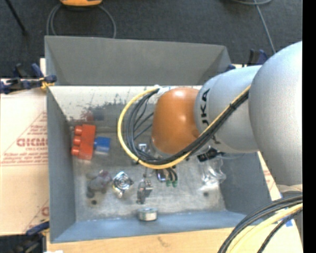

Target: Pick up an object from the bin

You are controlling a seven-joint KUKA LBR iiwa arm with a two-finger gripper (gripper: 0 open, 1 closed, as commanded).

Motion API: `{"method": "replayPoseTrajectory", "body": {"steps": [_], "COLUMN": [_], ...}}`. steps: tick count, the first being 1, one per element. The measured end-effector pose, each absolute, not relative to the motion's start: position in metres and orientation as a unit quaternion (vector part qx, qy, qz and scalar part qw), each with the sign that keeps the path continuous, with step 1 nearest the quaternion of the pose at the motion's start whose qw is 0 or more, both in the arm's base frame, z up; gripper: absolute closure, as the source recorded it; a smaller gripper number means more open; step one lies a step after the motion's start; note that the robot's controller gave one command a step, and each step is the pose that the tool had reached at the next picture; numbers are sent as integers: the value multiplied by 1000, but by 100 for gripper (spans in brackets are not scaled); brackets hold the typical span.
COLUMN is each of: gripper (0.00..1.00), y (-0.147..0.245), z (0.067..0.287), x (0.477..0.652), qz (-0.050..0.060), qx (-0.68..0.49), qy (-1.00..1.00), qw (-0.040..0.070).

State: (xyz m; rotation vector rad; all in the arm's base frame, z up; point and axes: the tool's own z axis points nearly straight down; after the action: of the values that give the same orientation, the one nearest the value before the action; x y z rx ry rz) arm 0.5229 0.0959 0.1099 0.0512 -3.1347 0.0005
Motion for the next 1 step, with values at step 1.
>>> {"method": "replayPoseTrajectory", "body": {"steps": [1], "gripper": [0], "y": [98], "z": [84], "x": [492], "qz": [-1], "qx": [103], "qy": [-995], "qw": [-17]}}
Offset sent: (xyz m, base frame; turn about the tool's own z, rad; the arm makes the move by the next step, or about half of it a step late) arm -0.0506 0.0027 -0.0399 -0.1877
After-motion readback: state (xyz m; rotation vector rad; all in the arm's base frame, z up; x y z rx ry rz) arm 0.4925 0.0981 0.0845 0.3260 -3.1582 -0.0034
